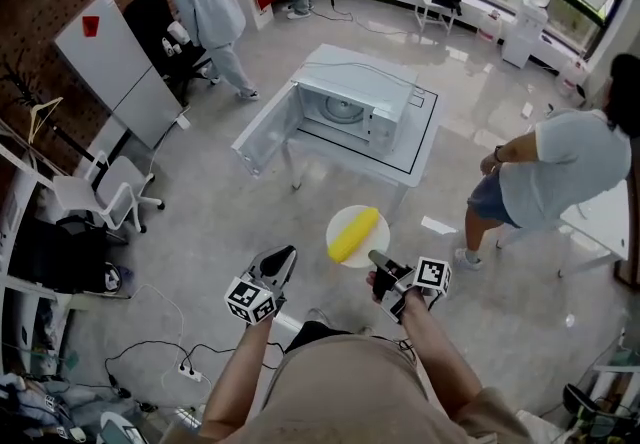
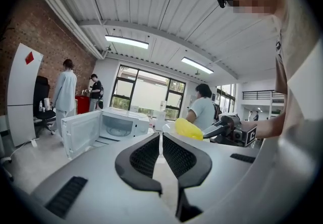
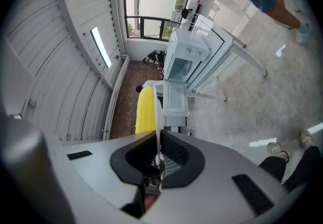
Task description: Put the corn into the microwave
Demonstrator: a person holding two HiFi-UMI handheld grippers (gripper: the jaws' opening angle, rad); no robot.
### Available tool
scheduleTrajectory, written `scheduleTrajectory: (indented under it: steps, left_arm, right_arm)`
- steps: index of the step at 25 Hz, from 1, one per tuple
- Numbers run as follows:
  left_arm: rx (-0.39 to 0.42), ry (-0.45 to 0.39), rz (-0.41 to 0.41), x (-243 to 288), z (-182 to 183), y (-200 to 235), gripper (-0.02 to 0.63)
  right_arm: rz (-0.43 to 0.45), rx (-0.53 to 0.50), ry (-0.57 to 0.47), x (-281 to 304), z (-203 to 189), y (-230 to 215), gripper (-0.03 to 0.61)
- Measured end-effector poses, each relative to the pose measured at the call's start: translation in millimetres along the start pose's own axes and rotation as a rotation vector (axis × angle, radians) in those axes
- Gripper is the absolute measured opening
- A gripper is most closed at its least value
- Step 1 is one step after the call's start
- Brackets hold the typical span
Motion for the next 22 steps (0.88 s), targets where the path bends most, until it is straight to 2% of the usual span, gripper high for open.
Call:
scheduleTrajectory:
  steps: [4, 15, 22]
  left_arm:
    - [0.013, 0.004, -0.037, 6.0, 10.0, 33.8, 0.011]
    - [0.028, 0.009, -0.114, 16.8, 17.5, 116.2, 0.011]
    - [0.049, 0.009, -0.153, 24.5, 28.3, 137.2, 0.011]
  right_arm:
    - [-0.010, 0.021, -0.036, 26.4, 5.0, -1.5, 0.017]
    - [-0.010, -0.004, -0.130, 96.3, 18.2, -3.2, 0.017]
    - [-0.023, 0.042, -0.152, 119.8, 17.3, -3.2, 0.017]
Point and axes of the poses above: the fingertips, and each gripper's own axes: x forward along the fingers, y to its left, z out of its top, the point moved 4 cm from there along -x, backward along the fingers
